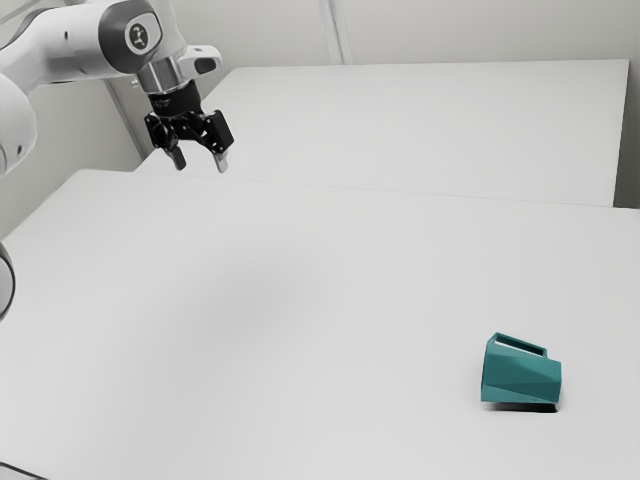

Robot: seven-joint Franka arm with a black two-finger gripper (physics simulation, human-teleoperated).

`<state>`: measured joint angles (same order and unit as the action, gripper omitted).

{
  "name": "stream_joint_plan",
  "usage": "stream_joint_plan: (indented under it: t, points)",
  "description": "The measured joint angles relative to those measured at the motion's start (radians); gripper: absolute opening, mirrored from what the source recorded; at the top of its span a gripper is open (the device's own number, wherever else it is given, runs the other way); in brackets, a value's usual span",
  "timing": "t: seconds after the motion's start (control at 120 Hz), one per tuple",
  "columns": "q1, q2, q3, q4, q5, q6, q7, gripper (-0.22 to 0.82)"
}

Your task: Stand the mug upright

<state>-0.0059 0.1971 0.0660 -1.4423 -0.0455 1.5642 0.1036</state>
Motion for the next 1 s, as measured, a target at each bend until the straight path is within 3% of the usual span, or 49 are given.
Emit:
stream_joint_plan:
  t: [0.275, 0.517, 0.775, 1.0]
  points:
    - [0.000, -0.001, 0.000, -0.005, -0.002, -0.004, 0.000, 0.60]
    - [0.002, -0.027, -0.085, -0.136, -0.132, 0.034, 0.003, 0.60]
    - [-0.003, -0.080, -0.212, -0.455, -0.420, 0.320, 0.027, 0.60]
    - [-0.027, -0.035, -0.314, -0.555, -0.609, 0.570, 0.041, 0.60]
